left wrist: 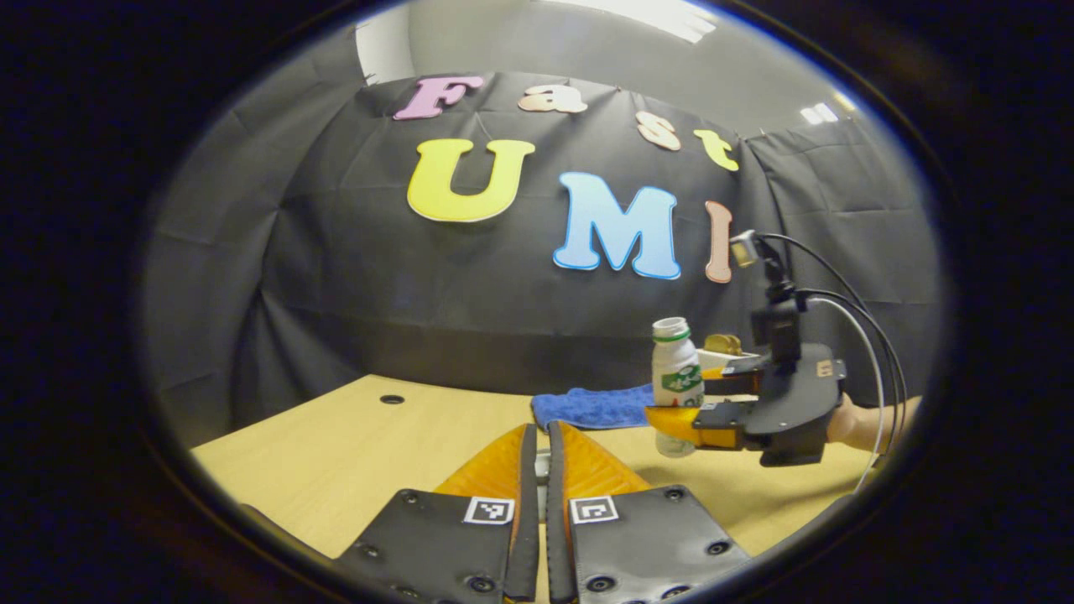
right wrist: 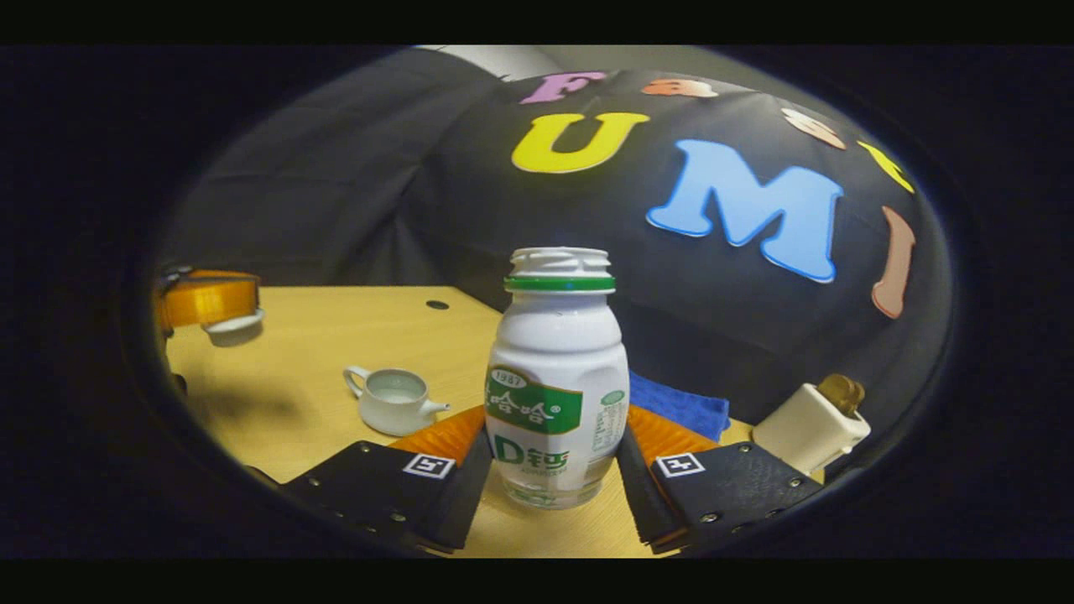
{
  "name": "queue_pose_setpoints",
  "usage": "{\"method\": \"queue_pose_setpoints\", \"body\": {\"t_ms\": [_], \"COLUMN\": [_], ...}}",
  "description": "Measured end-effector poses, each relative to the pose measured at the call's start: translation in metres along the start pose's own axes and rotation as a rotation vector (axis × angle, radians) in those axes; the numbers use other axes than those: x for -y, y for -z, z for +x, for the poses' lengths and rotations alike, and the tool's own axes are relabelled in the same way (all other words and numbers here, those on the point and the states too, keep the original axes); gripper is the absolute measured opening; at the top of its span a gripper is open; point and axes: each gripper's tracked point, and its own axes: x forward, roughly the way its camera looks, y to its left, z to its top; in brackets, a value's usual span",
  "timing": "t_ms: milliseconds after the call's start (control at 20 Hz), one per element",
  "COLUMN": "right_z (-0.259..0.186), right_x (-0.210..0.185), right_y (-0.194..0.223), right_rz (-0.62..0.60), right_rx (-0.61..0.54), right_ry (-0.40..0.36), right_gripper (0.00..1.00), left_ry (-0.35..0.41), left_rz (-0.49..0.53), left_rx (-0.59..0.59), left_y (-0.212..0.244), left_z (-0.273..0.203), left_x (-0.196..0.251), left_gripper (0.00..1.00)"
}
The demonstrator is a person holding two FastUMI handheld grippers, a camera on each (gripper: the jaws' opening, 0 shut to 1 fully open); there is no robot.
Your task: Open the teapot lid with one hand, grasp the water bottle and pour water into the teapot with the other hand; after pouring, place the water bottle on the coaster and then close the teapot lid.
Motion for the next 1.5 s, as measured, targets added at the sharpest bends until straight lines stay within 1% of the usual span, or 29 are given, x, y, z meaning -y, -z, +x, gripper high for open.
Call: {"method": "queue_pose_setpoints", "body": {"t_ms": [50,100,150,200,250,300,350,400,450,500,600,650,700,750,800,1000,1050,1100,1150,1200,1250,1300,1350,1500], "right_z": [-0.01,-0.018,-0.028,-0.037,-0.044,-0.05,-0.056,-0.061,-0.065,-0.068,-0.071,-0.072,-0.072,-0.072,-0.072,-0.067,-0.067,-0.065,-0.063,-0.061,-0.059,-0.056,-0.052,-0.037], "right_x": [0.006,0.015,0.023,0.031,0.038,0.047,0.053,0.058,0.064,0.068,0.076,0.078,0.08,0.083,0.085,0.09,0.091,0.094,0.097,0.1,0.102,0.106,0.111,0.133], "right_y": [0.0,0.001,0.005,0.008,0.01,0.012,0.014,0.016,0.018,0.022,0.027,0.029,0.031,0.032,0.032,0.039,0.041,0.041,0.042,0.043,0.044,0.046,0.051,0.059], "right_rz": [0.065,0.118,0.165,0.201,0.228,0.238,0.242,0.244,0.248,0.252,0.261,0.267,0.268,0.268,0.27,0.281,0.287,0.294,0.3,0.304,0.308,0.316,0.329,0.361], "right_rx": [0.019,0.039,0.057,0.068,0.079,0.087,0.096,0.101,0.107,0.105,0.104,0.106,0.103,0.105,0.103,0.091,0.092,0.094,0.094,0.095,0.097,0.092,0.084,0.081], "right_ry": [0.009,0.024,0.04,0.053,0.064,0.082,0.099,0.11,0.119,0.124,0.135,0.14,0.146,0.153,0.157,0.163,0.166,0.172,0.177,0.183,0.187,0.19,0.19,0.224], "right_gripper": [0.72,0.72,0.72,0.72,0.72,0.72,0.72,0.72,0.72,0.72,0.72,0.72,0.72,0.72,0.72,0.72,0.72,0.72,0.72,0.72,0.72,0.72,0.72,0.72], "left_ry": [0.006,0.009,0.01,0.008,0.012,0.016,0.017,0.009,-0.01,-0.026,-0.026,-0.025,-0.024,-0.025,-0.027,-0.016,-0.011,-0.003,-0.006,-0.007,-0.012,-0.013,-0.009,-0.028], "left_rz": [0.0,0.01,0.027,0.04,0.035,0.012,-0.011,-0.014,0.009,0.035,0.05,0.047,0.046,0.043,0.044,0.067,0.069,0.065,0.067,0.069,0.069,0.064,0.057,0.1], "left_rx": [0.008,0.013,0.012,0.005,-0.007,-0.029,-0.047,-0.062,-0.067,-0.068,-0.084,-0.099,-0.114,-0.123,-0.126,-0.125,-0.127,-0.136,-0.128,-0.133,-0.131,-0.145,-0.157,-0.134], "left_y": [-0.004,-0.004,-0.004,0.001,0.008,0.017,0.026,0.034,0.038,0.042,0.054,0.061,0.069,0.072,0.075,0.081,0.083,0.088,0.086,0.088,0.089,0.093,0.1,0.093], "left_z": [0.012,0.025,0.039,0.053,0.067,0.079,0.09,0.098,0.104,0.11,0.119,0.122,0.123,0.125,0.127,0.13,0.131,0.133,0.134,0.136,0.136,0.138,0.138,0.137], "left_x": [0.004,0.008,0.01,0.011,0.012,0.012,0.012,0.011,0.008,0.004,0.004,0.005,0.005,0.005,0.004,0.007,0.009,0.011,0.01,0.009,0.007,0.006,0.008,0.005], "left_gripper": [0.1,0.1,0.14,0.1,0.1,0.14,0.14,0.11,0.14,0.11,0.1,0.14,0.14,0.11,0.14,0.14,0.1,0.14,0.14,0.11,0.11,0.14,0.14,0.25]}}
